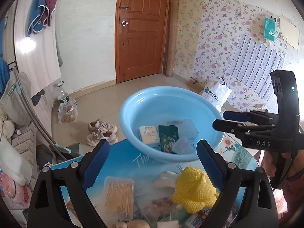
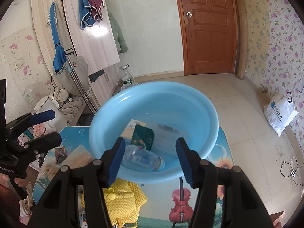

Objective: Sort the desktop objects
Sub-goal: 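Withdraw both tools from the basin back over the table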

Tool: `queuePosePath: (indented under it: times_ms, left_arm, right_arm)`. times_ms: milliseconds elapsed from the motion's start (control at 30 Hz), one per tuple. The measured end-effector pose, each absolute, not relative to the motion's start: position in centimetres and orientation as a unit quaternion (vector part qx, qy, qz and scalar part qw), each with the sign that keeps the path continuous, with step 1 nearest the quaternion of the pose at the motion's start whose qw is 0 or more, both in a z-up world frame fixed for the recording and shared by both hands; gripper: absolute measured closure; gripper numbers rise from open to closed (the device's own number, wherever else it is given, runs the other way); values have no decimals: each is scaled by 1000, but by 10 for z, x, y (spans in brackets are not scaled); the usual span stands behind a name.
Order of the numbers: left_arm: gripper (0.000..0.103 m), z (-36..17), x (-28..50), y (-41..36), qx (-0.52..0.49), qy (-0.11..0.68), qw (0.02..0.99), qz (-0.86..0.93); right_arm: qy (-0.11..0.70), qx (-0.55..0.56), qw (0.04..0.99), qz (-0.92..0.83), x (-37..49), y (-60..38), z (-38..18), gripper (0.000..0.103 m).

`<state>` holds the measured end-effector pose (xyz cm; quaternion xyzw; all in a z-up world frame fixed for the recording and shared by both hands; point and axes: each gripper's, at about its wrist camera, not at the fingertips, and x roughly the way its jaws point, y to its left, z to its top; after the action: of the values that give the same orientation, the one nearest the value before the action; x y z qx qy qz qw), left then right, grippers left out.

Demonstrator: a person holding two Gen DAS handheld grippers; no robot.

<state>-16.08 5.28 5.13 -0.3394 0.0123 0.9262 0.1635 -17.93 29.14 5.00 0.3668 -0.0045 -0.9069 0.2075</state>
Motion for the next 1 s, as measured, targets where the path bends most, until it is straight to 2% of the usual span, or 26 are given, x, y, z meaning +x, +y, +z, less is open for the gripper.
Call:
queuePosePath:
  times_ms: [300,467,767,867,1000]
  left_arm:
    - [10,41,-120,45,-355,18,153,922]
    - [0,38,-94,39,-332,19,143,932]
    - [0,26,-60,26,-331,11,109,937]
    - [0,22,-44,25,-322,12,104,941]
    - [0,8,-23,24,-322,9,99,941]
  right_arm:
    - [-15,375,193,-906,-153,294,43,48]
    - [-3,370,199,-907,-133,287,41,32]
    - [4,332,184,-925,-95,278,39,15]
    - [-3,329,185,-926,-84,277,33,0]
    - [11,347,185,-920,-71,270,13,0]
